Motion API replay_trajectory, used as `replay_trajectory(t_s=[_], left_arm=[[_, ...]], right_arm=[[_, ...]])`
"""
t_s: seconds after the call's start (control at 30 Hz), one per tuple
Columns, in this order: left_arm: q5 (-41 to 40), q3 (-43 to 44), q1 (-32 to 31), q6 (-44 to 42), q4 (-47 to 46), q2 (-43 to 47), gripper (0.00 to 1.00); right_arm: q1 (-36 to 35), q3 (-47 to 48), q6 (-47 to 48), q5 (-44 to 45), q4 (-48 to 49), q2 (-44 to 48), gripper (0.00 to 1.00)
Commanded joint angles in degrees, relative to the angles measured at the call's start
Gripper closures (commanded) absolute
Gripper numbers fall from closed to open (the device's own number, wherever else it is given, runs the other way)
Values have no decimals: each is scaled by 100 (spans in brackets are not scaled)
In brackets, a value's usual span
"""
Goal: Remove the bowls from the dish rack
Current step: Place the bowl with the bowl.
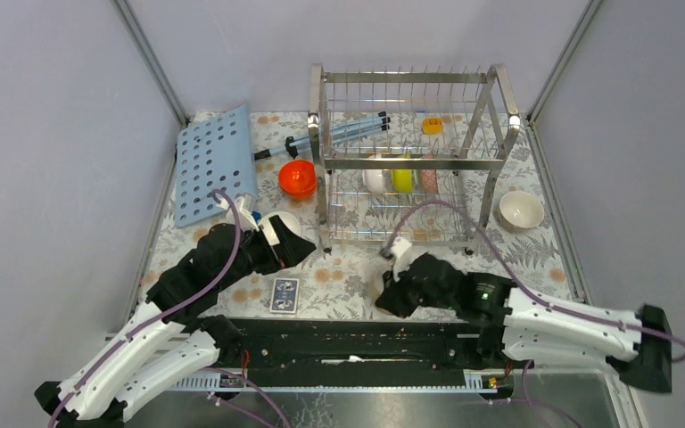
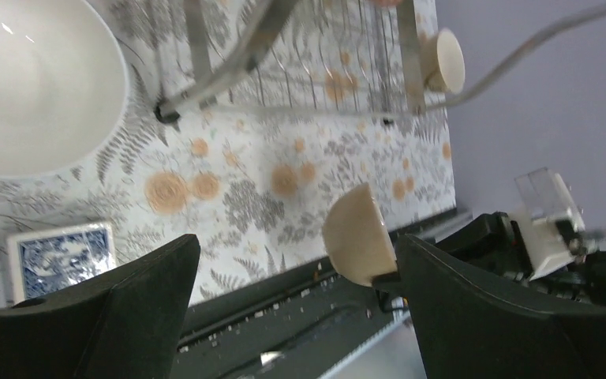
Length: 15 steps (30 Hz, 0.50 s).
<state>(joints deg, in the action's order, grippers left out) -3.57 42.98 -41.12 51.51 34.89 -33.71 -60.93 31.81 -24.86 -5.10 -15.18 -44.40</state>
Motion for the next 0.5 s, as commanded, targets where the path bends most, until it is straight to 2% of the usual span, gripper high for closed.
replay_trajectory(t_s=[0.0,0.13,0.23,0.37,0.47], left_arm=[[1099,79,25,-35,74,-106,1],[1704,199,21,-296,126,-239,1],[2064,337,-16,-572,323,-408,1],[2146,456,-154,-799,564,-483,1],[2030,545,-499,-836,562,-623,1]], right_arm=[[-1482,1115,856,2232,-223,-885,100],[-2229,1774,1508,3078,-506,-1660,100],[-2726,2032,2114,3406,-811,-1874,100],[-3283,2058,2671,3469,-1248,-1871,100],[-3519,2081,2855,3383,-1616,-1842,100]])
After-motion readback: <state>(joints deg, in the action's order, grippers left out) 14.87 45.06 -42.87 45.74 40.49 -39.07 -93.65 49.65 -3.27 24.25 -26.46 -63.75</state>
